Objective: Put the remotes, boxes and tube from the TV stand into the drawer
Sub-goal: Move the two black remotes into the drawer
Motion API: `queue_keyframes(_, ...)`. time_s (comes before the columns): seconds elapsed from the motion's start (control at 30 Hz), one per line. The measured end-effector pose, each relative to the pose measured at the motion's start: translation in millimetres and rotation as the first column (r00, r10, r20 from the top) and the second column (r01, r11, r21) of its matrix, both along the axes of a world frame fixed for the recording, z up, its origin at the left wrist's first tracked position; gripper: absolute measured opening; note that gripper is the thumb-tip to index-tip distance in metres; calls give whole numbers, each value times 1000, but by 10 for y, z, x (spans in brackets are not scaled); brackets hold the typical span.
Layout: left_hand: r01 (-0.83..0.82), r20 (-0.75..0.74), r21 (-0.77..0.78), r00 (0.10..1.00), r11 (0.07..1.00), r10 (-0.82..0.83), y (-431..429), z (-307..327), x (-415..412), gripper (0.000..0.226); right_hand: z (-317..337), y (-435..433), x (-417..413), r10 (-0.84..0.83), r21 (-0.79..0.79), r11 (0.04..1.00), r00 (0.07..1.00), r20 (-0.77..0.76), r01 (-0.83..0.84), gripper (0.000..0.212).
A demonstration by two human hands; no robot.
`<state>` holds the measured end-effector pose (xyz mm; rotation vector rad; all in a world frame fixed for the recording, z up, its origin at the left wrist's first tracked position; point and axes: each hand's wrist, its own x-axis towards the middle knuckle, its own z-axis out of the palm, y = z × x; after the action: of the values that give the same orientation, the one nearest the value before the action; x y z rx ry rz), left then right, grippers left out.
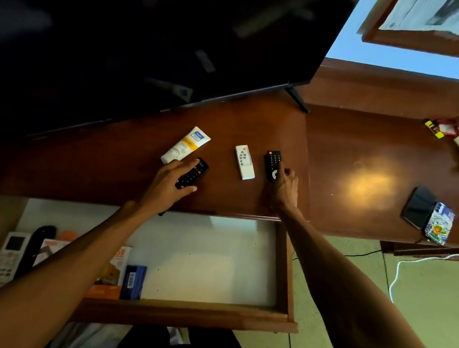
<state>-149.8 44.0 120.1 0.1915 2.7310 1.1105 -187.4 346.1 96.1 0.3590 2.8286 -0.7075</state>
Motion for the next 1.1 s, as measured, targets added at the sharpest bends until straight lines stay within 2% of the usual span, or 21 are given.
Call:
queue_keyframes(0.23, 0, -90, 61, 996, 998, 5, -22, 188, 220, 71, 78, -182, 519, -54, -90, 995, 972, -227, 35, 68)
queue_keyframes(0.37, 94, -112, 90, 990, 991, -84, -154, 177, 464, 68, 205, -459, 876, -76, -169, 985, 941, -330, 20, 71)
queue_keyframes(0.47, 153, -85, 100, 986, 983, -145, -304, 86, 719, 71, 271, -767, 1148, -47, -205, 978, 933, -356, -29, 72)
queue_keyframes(0.57, 180, -88, 35, 980, 983, -176, -484, -50, 1003, 76, 261, -1086, 1489, -4, -254, 963, 936, -351, -92, 73)
queue_keyframes(0.73, 200, -42, -26, 979, 979, -201, -773, -326, 1439, 75, 95, -1393, 1963, 169, -252, 939, 954, -247, -232, 70)
queue_keyframes(0.93, 53, 119, -76, 992, 996, -44, -913, -637, 1679, 78, -222, -1390, 2167, 270, -206, 940, 962, -42, -273, 68)
queue_keyframes(1.0, 11, 162, -67, 987, 998, 0, -845, -713, 1654, 78, -348, -1373, 2136, 266, -186, 949, 963, 39, -255, 66)
queue_keyframes(1.1, -83, 201, -28, 976, 996, 86, -635, -817, 1574, 74, -565, -1376, 2051, 173, -182, 972, 977, 125, -149, 64)
